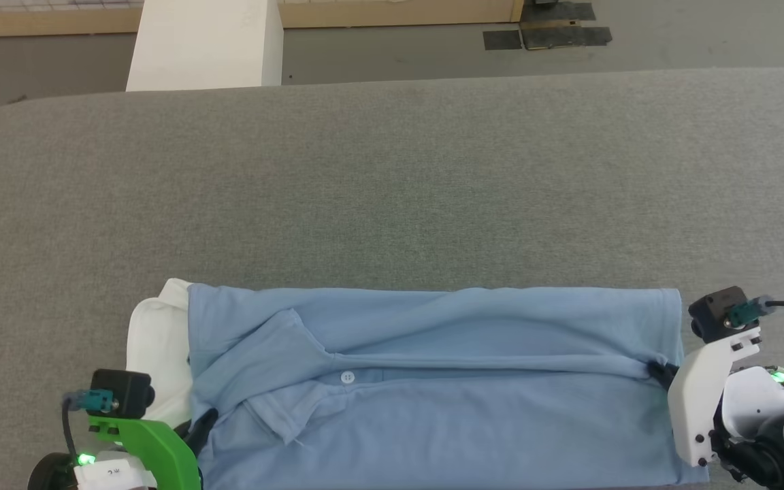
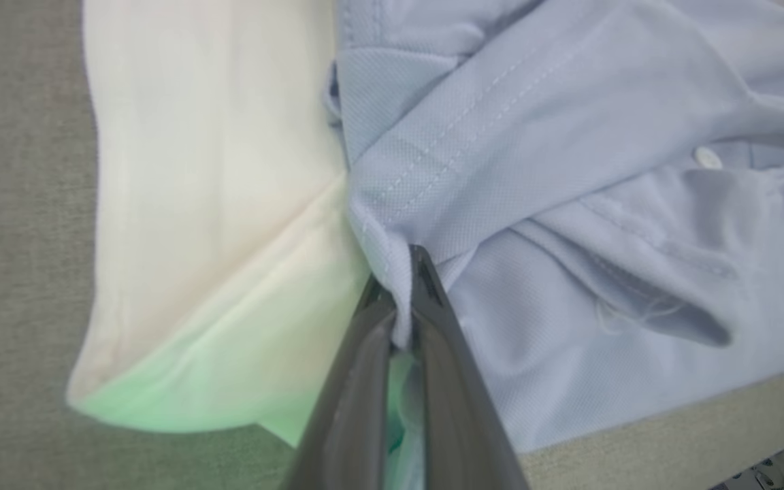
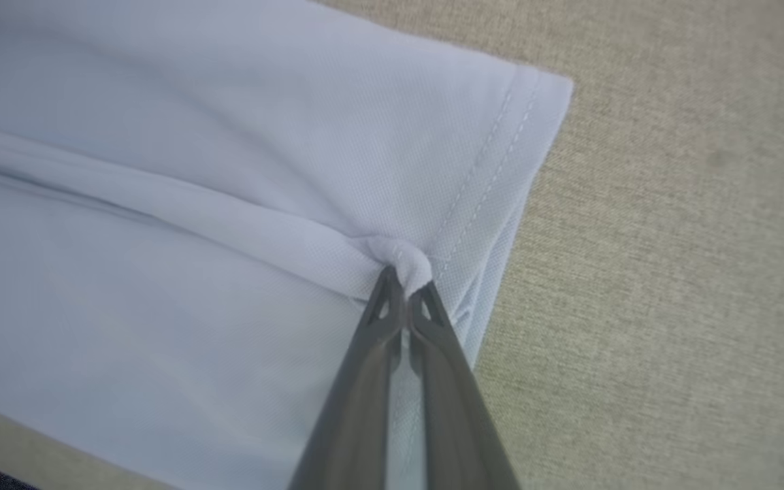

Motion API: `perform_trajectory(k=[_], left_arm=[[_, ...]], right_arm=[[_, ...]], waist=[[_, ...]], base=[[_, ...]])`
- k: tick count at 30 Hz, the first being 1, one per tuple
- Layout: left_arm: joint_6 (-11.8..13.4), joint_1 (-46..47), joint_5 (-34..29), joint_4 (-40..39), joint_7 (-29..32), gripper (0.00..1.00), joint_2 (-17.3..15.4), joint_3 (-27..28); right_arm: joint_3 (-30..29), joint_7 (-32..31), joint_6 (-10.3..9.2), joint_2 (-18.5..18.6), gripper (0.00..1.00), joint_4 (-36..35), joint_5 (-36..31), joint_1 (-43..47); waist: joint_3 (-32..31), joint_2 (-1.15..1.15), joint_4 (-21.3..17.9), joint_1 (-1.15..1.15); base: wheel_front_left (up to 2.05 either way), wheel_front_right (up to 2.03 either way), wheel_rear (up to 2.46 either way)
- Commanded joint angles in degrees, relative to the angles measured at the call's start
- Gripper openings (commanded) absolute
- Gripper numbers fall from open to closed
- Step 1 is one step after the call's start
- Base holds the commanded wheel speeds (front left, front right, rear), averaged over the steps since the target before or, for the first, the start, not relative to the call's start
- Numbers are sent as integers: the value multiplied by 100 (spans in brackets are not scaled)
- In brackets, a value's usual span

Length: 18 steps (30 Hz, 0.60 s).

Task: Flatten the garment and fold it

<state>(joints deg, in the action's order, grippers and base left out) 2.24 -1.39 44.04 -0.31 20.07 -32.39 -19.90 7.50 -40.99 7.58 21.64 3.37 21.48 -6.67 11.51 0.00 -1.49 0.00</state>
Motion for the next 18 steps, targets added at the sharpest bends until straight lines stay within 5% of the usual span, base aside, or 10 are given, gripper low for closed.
perform_trajectory(k=[1,8,9,11,12,18], left_arm=[[-37,-52,-37,78,50,0,11,-82],[-241,135,-99,425,227,0,190,-458],[-224,140,-61,473,244,12,247,-469],[-185,151,-51,506,175,100,318,-456],[-166,150,-37,504,119,100,358,-436],[8,90,-59,283,-656,100,703,-208]], right_arm=[[58,-32,-9,-27,0,79,-40,80],[227,-91,-9,-106,0,450,-92,31],[205,-88,-9,-130,0,493,-69,28],[150,-53,-9,-190,62,483,-29,46],[109,-28,-9,-215,98,460,-18,72],[-423,366,-9,-534,100,100,48,468]], waist=[[57,0,61,0],[111,0,130,0],[101,0,135,0],[55,0,144,0],[25,0,155,0],[-211,0,250,0]], base=[[0,0,0],[0,0,0],[0,0,0],[0,0,0],[0,0,0],[0,0,0]])
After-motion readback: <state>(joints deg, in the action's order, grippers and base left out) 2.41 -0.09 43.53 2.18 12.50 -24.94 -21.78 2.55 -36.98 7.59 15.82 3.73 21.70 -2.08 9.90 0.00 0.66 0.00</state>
